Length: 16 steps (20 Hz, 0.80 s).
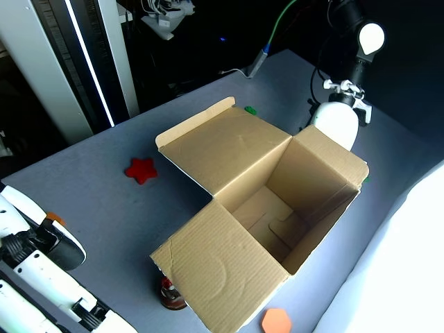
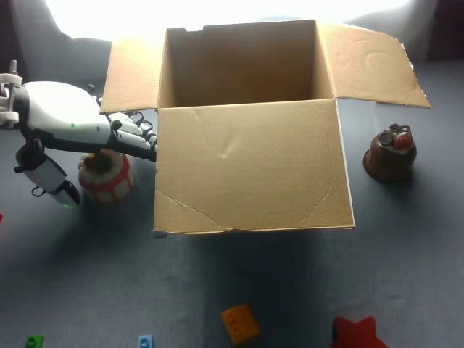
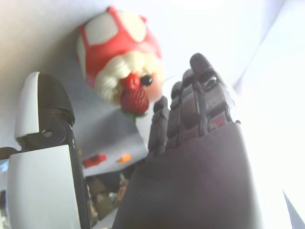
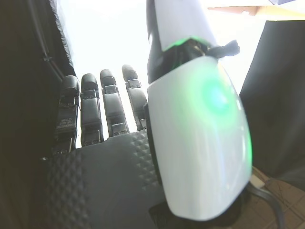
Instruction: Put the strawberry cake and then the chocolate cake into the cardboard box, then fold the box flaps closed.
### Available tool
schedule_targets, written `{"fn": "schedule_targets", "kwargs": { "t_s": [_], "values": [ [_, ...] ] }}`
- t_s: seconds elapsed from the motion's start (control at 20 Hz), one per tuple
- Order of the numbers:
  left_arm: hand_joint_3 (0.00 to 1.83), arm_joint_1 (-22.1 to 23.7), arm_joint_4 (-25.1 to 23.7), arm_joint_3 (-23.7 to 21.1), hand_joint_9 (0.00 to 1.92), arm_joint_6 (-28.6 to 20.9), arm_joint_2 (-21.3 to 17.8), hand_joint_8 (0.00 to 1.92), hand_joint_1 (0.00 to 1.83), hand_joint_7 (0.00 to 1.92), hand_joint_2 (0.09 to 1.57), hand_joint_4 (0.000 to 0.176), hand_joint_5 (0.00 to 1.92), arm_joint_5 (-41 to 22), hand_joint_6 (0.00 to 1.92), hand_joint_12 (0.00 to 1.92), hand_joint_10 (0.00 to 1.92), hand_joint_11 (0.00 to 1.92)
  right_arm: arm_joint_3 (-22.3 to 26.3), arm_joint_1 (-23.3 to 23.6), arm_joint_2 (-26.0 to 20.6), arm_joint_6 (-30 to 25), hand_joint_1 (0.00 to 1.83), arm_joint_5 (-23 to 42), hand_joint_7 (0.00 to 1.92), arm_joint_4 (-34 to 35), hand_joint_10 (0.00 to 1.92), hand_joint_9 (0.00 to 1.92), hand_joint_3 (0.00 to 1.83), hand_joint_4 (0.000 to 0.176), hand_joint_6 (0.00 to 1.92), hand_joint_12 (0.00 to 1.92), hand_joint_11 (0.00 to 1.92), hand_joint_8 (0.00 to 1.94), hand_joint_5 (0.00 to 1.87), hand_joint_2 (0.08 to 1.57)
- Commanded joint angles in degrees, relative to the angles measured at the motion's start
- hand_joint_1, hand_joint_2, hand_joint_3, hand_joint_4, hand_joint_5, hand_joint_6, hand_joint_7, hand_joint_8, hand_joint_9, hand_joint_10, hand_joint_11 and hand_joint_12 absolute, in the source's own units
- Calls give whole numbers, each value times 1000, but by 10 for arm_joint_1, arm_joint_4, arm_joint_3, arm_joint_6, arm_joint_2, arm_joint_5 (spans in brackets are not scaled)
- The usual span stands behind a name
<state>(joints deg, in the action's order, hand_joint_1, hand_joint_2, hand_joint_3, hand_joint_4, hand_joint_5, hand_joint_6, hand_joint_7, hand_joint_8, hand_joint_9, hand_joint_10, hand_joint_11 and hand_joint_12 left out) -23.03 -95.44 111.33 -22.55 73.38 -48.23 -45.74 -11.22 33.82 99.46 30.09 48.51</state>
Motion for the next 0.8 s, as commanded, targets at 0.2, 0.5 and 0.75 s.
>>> {"fn": "schedule_targets", "kwargs": {
  "t_s": [0.2,0.5,0.75],
  "values": [
    [0,-8,37,15,109,3,5,0,1145,86,944,75,92,-2,0,705,3,0,-2,10,-7,1,1033,59,76,-18,9,61,0,19,7,219,0,6,131,973],
    [0,-25,37,8,109,4,5,0,1145,86,944,75,92,3,0,706,2,0,-2,10,-7,1,1033,59,77,-18,8,61,0,19,6,220,0,4,131,973],
    [0,-35,45,6,109,11,8,0,1145,86,944,75,92,7,0,707,2,0,-2,10,-7,1,1033,59,77,-18,8,61,0,19,6,220,0,4,132,973]
  ]
}}
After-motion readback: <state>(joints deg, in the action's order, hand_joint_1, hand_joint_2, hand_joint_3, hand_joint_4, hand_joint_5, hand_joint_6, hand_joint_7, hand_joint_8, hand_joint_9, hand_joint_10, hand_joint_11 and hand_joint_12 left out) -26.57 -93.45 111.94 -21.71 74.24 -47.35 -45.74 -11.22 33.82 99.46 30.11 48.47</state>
